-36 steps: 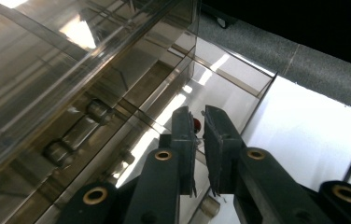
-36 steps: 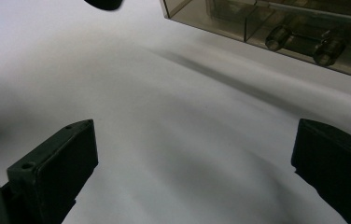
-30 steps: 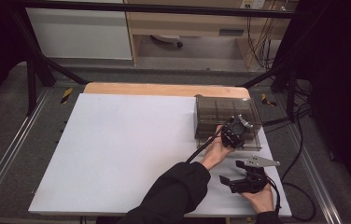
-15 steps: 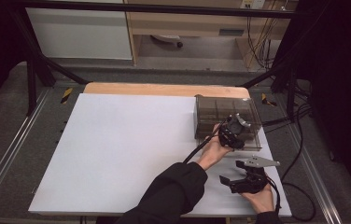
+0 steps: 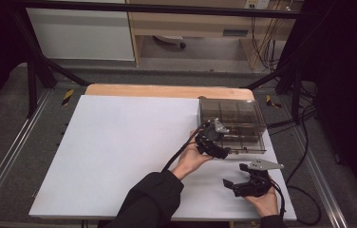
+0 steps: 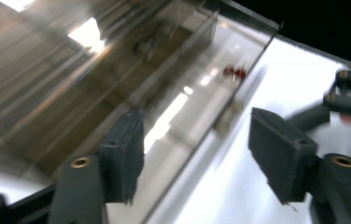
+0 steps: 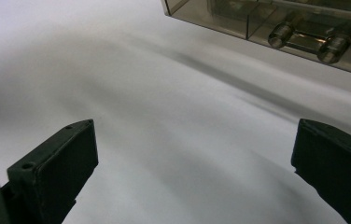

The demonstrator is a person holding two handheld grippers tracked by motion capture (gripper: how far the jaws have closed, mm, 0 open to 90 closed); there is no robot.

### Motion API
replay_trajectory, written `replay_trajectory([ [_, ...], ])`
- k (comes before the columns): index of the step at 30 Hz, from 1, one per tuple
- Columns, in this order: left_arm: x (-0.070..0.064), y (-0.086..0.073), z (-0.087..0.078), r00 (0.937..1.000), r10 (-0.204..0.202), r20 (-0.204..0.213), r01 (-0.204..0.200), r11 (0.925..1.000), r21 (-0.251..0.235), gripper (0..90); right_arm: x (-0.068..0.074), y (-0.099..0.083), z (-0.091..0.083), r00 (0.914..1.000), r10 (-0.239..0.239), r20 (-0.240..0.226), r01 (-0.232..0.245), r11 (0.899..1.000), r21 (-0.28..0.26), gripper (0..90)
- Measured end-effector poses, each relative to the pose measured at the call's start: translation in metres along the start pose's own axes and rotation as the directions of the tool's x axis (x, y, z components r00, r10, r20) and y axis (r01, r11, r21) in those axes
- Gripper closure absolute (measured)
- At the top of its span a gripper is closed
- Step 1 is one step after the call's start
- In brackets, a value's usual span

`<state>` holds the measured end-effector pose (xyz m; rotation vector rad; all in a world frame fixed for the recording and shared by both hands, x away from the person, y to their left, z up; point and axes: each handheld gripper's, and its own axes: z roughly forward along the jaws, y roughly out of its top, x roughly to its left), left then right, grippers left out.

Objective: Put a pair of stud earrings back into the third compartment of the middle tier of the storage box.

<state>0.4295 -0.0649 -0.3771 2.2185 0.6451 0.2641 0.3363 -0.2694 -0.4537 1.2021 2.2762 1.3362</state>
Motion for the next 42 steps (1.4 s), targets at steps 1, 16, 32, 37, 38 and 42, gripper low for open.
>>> replay_trajectory([
  [1,0.002,-0.005,-0.005,1.0,-0.008,0.004,0.008,1.0,-0.006,34.2,0.0,0.0,0.0,1.0,-0.001,0.0,0.001,1.0,-0.001,1.2],
  [16,0.037,-0.065,-0.076,0.9962,-0.05,-0.072,0.047,0.998,-0.041,14.0,0.0,0.0,0.0,1.0,0.002,0.006,-0.002,1.0,0.002,1.2],
  [32,0.073,-0.141,-0.132,0.9792,-0.135,-0.151,0.124,0.9892,-0.078,6.7,-0.001,0.0,0.001,0.9999,0.003,0.011,-0.003,1.0,0.009,1.1],
  [37,0.082,-0.168,-0.141,0.9725,-0.156,-0.173,0.145,0.9868,-0.072,6.7,-0.001,0.0,0.001,0.9999,0.0,0.012,0.0,1.0,0.007,1.1],
  [38,0.083,-0.171,-0.143,0.971,-0.161,-0.176,0.151,0.986,-0.07,6.7,-0.001,0.0,0.001,0.9999,0.003,0.011,-0.003,1.0,0.007,1.1],
  [42,0.088,-0.191,-0.153,0.963,-0.19,-0.191,0.179,0.9811,-0.073,6.7,0.0,0.0,0.001,0.9999,0.007,0.012,-0.007,1.0,0.009,1.1],
])
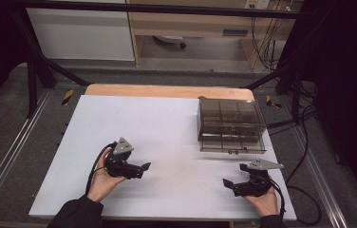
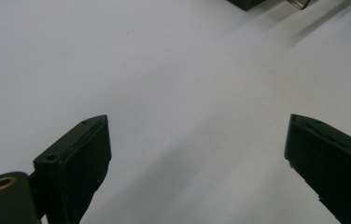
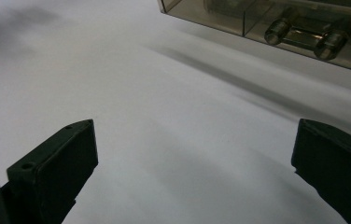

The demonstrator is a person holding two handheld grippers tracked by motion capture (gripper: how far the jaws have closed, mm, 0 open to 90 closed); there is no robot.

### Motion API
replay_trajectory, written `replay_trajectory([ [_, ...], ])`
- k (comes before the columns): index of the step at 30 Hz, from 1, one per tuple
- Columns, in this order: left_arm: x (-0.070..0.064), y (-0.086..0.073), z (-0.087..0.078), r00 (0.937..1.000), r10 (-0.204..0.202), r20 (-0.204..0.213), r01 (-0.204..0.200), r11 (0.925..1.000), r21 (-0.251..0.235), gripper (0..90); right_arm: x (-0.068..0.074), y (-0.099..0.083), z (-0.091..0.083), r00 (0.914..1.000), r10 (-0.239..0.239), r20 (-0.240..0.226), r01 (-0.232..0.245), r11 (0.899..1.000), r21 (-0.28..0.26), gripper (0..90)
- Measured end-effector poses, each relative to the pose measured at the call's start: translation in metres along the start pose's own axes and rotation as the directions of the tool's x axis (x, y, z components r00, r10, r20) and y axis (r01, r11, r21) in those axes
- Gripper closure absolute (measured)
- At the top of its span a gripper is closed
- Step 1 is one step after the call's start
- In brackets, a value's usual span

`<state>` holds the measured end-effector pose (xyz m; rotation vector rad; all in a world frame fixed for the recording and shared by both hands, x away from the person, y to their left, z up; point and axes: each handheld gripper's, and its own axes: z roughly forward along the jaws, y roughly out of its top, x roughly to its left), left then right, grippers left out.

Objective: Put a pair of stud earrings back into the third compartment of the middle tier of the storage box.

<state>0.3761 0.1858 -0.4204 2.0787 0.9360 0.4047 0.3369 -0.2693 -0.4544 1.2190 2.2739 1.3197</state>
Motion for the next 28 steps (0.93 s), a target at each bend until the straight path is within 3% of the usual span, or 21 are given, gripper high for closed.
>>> replay_trajectory([
  [10,0.024,-0.034,-0.023,0.9984,-0.042,-0.038,0.042,0.9991,0.009,6.5,-0.001,0.0,0.0,1.0,-0.003,0.004,0.003,1.0,0.002,1.1],
  [21,0.049,-0.067,-0.048,0.9923,-0.101,-0.072,0.101,0.9949,-0.001,6.2,-0.001,0.0,-0.001,1.0,-0.002,0.005,0.002,1.0,0.002,1.0],
  [28,0.055,-0.072,-0.052,0.9898,-0.119,-0.079,0.119,0.9929,-0.01,5.8,-0.001,0.0,-0.001,1.0,0.0,0.002,0.0,1.0,0.001,1.1],
])
